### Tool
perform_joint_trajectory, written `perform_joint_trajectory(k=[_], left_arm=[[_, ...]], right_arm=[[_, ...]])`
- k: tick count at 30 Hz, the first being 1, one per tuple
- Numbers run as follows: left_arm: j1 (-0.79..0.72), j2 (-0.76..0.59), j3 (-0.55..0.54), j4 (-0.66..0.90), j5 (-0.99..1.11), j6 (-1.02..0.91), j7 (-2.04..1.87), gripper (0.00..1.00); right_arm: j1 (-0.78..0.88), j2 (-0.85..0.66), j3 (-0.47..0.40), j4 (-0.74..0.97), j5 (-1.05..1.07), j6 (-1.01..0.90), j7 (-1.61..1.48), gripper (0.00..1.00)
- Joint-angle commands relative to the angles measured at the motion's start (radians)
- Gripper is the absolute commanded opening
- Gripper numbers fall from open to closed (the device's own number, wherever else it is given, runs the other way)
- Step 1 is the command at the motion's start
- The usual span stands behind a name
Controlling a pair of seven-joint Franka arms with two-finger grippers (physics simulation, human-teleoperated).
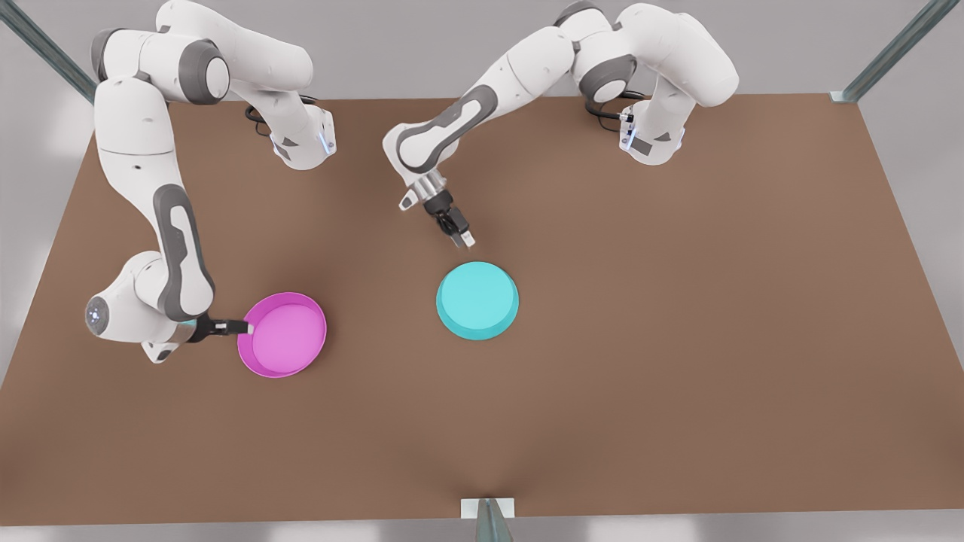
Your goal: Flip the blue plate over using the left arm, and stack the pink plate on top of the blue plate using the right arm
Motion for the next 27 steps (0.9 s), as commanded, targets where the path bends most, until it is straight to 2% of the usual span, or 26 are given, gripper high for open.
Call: perform_joint_trajectory(k=[1,2,3,4,5,7,8,9,11,13,14,15,17,18,19,21,22,27], left_arm=[[0.001,-0.005,-0.001,0.0,-0.101,0.0,0.006,1.0],[0.001,-0.015,0.001,0.0,-0.127,0.0,0.021,1.0],[0.002,-0.047,0.001,-0.005,-0.175,-0.001,0.035,1.0],[0.022,-0.083,0.007,-0.009,-0.245,-0.007,0.064,1.0],[0.089,-0.159,0.01,-0.029,-0.398,-0.012,0.127,1.0],[0.206,-0.231,0.01,-0.029,-0.541,-0.003,0.17,1.0],[0.3,-0.297,0.012,-0.037,-0.566,0.0,0.17,1.0],[0.331,-0.344,0.021,-0.055,-0.549,-0.024,0.168,0.98],[0.505,-0.481,0.055,-0.126,-0.661,0.064,0.174,1.0],[0.767,-0.687,0.062,-0.319,-0.826,0.239,0.346,1.0],[0.883,-0.768,0.065,-0.371,-0.928,0.232,0.47,1.0],[0.909,-0.811,0.094,-0.367,-0.954,0.201,0.487,1.0],[0.913,-0.795,0.18,-0.206,-1.033,-0.023,0.636,1.0],[0.955,-0.654,0.191,0.03,-1.083,-0.226,0.719,1.0],[0.973,-0.569,0.191,0.192,-1.106,-0.317,0.757,1.0],[0.999,-0.731,0.171,-0.09,-1.106,-0.114,0.76,1.0],[1.018,-0.77,0.148,-0.161,-1.101,-0.057,0.76,1.0],[1.015,-0.767,0.142,-0.117,-1.095,-0.05,0.76,1.0]], right_arm=[[0.0,0.002,-0.001,-0.001,0.0,0.0,0.0,1.0],[0.006,0.002,-0.001,-0.002,0.0,-0.003,-0.003,1.0],[0.008,0.006,0.001,-0.002,0.0,-0.01,-0.005,0.91],[0.016,0.012,0.001,-0.002,0.0,-0.013,-0.012,0.92],[0.019,0.018,0.001,-0.004,0.0,-0.017,-0.015,0.94],[0.014,0.022,0.001,-0.002,0.0,-0.015,-0.025,0.94],[0.011,0.025,0.001,-0.001,0.0,-0.014,-0.026,0.94],[0.011,0.029,0.001,-0.001,0.0,-0.006,-0.026,0.91],[0.011,0.035,0.001,0.001,0.002,-0.004,-0.025,0.72],[0.011,0.035,0.001,0.001,0.0,-0.001,-0.025,0.66],[0.011,0.035,0.001,0.001,0.0,-0.001,-0.025,0.65],[0.013,0.035,0.001,0.001,0.0,-0.001,-0.025,0.65],[0.011,0.035,0.001,0.001,0.0,-0.001,-0.025,0.65],[0.009,0.041,0.001,0.005,0.0,-0.009,-0.028,0.65],[0.0,0.042,0.016,0.005,0.002,-0.015,-0.029,0.66],[-0.03,0.045,0.037,0.005,-0.002,-0.015,-0.035,0.66],[-0.038,0.047,0.037,0.005,-0.002,-0.015,-0.055,0.66],[-0.047,0.052,0.037,0.009,0.0,-0.015,-0.081,0.65]])
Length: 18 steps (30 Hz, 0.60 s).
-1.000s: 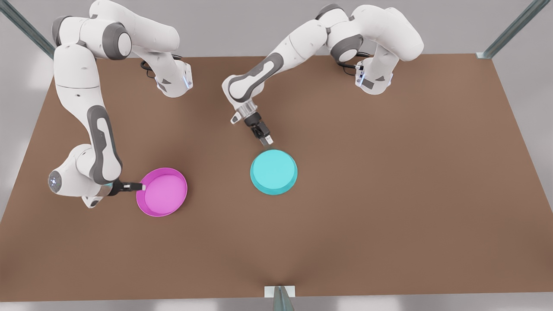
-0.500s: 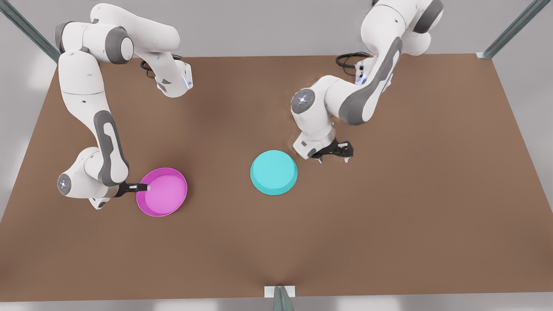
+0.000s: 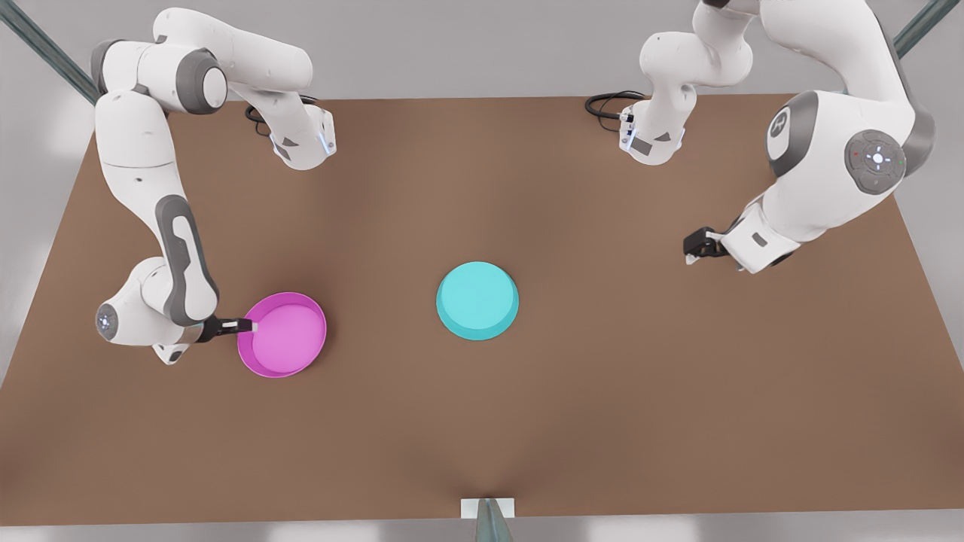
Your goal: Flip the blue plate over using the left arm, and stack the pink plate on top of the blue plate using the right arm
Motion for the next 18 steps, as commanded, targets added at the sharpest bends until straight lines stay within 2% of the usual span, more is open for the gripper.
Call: perform_joint_trajectory(k=[1,8,9,10,12,18], left_arm=[[0.003,-0.001,0.004,0.0,-0.008,0.0,-0.002,1.0],[0.003,-0.007,0.004,-0.006,0.025,0.0,0.014,1.0],[0.003,-0.007,0.004,-0.006,0.023,0.0,0.015,1.0],[0.003,-0.007,0.001,-0.008,0.023,0.0,0.015,1.0],[0.003,-0.007,0.001,-0.009,0.023,0.0,0.014,1.0],[0.003,-0.007,-0.005,-0.014,0.026,0.001,0.014,1.0]], right_arm=[[0.002,0.0,0.001,0.0,0.0,0.001,0.0,0.62],[0.0,0.015,0.006,0.02,0.003,-0.028,0.005,0.63],[0.003,0.015,0.006,0.021,0.003,-0.026,0.008,0.61],[0.003,0.017,0.006,0.023,0.002,-0.025,0.008,0.53],[0.005,0.023,0.006,0.028,0.002,-0.019,0.003,0.47],[0.0,0.023,0.006,0.029,0.0,-0.019,-0.002,0.47]])
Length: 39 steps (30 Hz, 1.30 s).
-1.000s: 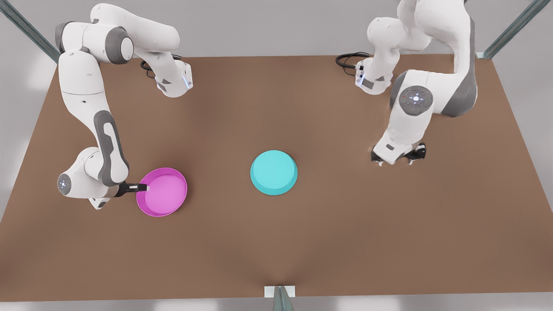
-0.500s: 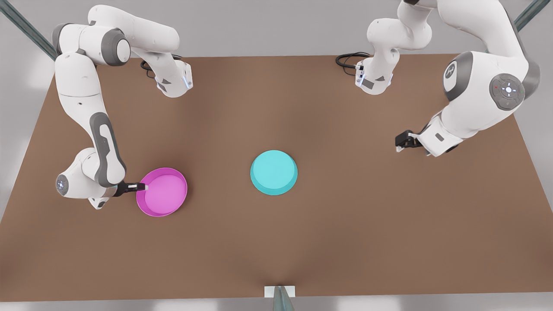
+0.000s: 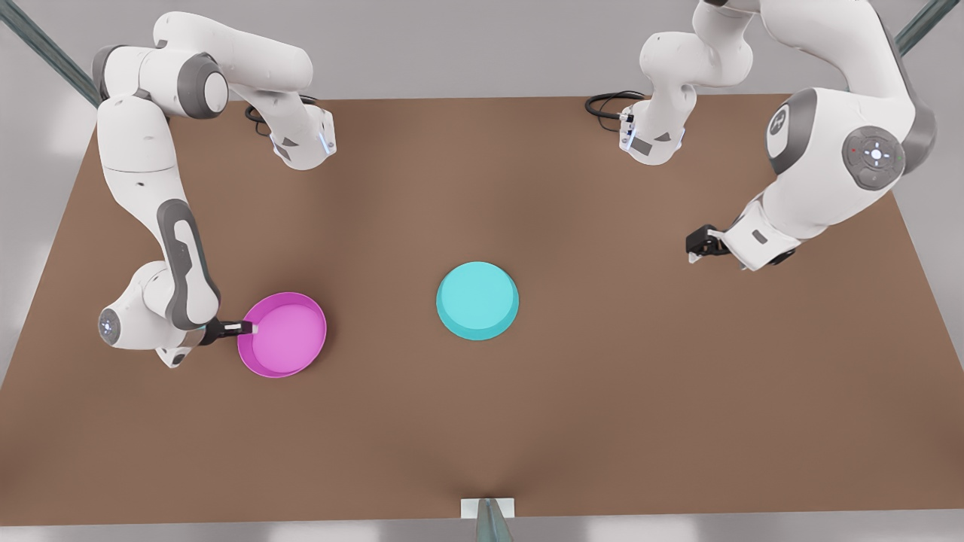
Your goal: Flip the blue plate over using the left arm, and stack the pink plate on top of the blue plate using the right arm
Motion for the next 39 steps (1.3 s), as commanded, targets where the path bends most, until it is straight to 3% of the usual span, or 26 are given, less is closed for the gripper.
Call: perform_joint_trajectory(k=[1,4,6,9,23,29,39], left_arm=[[0.0,0.0,0.0,0.0,0.001,0.0,0.0,1.0],[0.0,0.0,0.0,-0.006,0.001,0.003,0.0,1.0],[0.0,0.0,0.0,-0.006,0.001,0.001,-0.002,1.0],[-0.002,0.0,0.0,-0.008,0.001,0.003,-0.003,1.0],[-0.006,0.006,-0.002,-0.008,0.0,0.006,-0.012,1.0],[-0.008,0.009,-0.002,-0.008,-0.003,0.009,-0.014,1.0],[-0.008,0.012,-0.002,-0.005,-0.005,0.018,-0.015,1.0]], right_arm=[[0.0,0.0,0.0,0.0,0.0,0.0,0.0,0.47],[0.0,0.005,0.0,0.005,-0.002,0.002,0.0,0.47],[-0.002,0.006,0.0,0.011,-0.002,-0.002,-0.015,0.39],[-0.002,0.006,0.0,0.011,-0.002,-0.002,-0.02,0.35],[-0.003,0.029,0.0,0.025,0.0,0.003,-0.018,0.36],[-0.003,0.029,0.0,0.026,0.0,0.003,-0.021,0.24],[-0.003,0.015,0.014,0.025,0.009,-0.021,-0.014,0.21]])
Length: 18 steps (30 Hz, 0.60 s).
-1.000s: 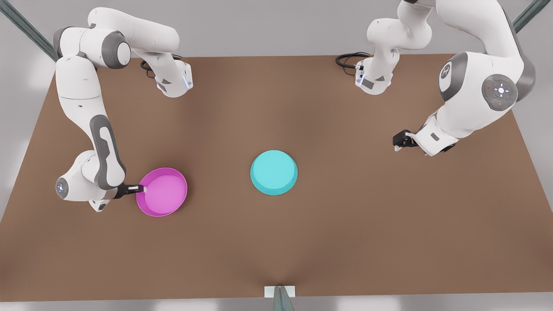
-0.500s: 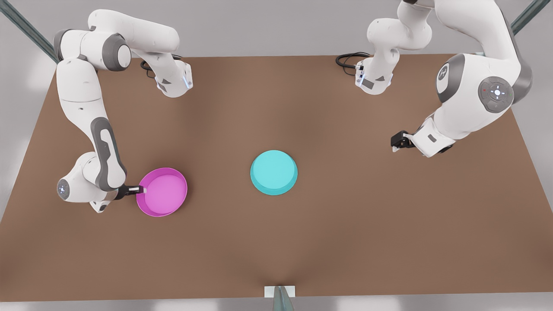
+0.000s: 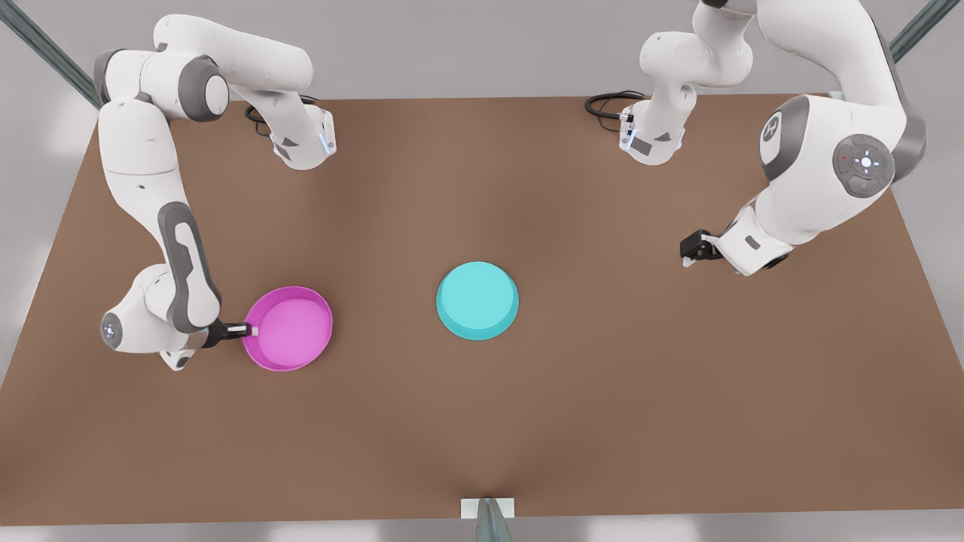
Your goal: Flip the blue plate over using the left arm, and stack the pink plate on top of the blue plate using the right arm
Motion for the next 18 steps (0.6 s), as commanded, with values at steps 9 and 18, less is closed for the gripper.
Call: perform_joint_trajectory(k=[9,18], left_arm=[[0.0,0.005,0.0,0.0,-0.002,0.002,0.0,1.0],[0.0,0.006,0.0,-0.002,-0.002,0.009,0.0,1.0]], right_arm=[[-0.008,-0.043,-0.001,0.0,-0.007,-0.097,-0.005,0.21],[0.274,-0.126,-0.012,0.0,0.06,-0.218,0.03,0.22]])
